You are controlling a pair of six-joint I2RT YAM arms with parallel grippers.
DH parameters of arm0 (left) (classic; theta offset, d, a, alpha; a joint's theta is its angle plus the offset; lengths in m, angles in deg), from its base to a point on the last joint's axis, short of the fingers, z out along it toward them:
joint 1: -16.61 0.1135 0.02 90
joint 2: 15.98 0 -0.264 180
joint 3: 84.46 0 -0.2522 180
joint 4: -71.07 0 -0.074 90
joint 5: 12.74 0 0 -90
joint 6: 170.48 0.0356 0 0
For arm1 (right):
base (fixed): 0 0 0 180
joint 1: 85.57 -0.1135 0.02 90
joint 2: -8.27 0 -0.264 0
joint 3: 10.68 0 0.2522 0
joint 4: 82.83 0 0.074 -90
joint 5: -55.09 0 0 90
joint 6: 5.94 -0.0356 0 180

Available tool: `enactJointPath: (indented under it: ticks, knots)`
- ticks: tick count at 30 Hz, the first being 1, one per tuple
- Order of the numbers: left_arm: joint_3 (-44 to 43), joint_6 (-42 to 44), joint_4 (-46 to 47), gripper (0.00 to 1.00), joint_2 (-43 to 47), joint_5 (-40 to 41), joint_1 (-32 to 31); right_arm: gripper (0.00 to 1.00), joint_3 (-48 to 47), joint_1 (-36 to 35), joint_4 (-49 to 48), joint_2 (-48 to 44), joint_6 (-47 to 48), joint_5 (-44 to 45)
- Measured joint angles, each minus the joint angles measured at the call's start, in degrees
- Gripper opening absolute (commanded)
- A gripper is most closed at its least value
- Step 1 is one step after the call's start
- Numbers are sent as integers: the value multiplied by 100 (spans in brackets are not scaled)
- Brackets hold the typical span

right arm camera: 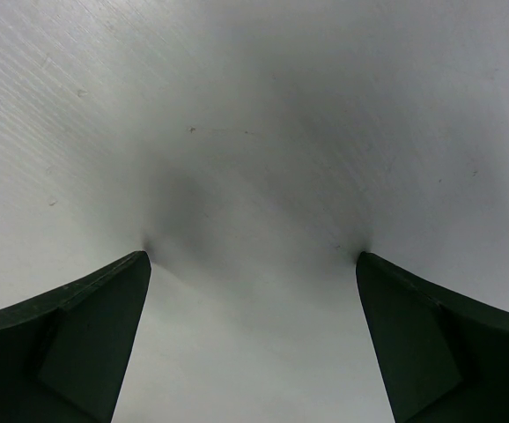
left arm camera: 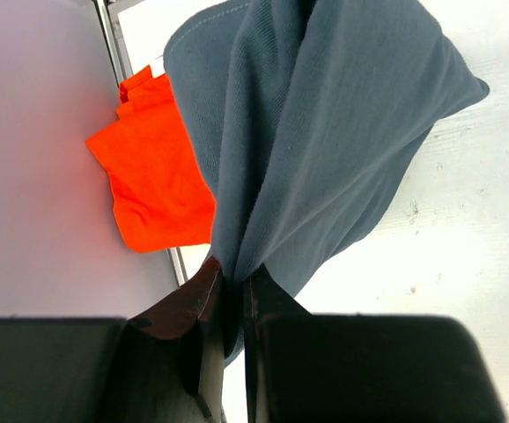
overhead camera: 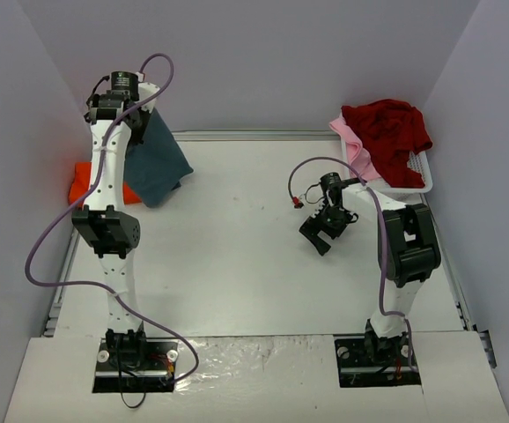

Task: Fold and stack the t-shirts
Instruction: Put the neatly folded tshirt into the corner of the board with the left arm

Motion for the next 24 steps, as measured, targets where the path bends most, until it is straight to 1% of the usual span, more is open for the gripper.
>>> enactJointPath:
  ticks: [7,24]
  knots:
    - [-2,-142,11,2,20,-160,0,100,0,-9,0,11,2,68]
    - [-2,-111,166,2,20,-133,0,100,0,-37,-42,57,0,264]
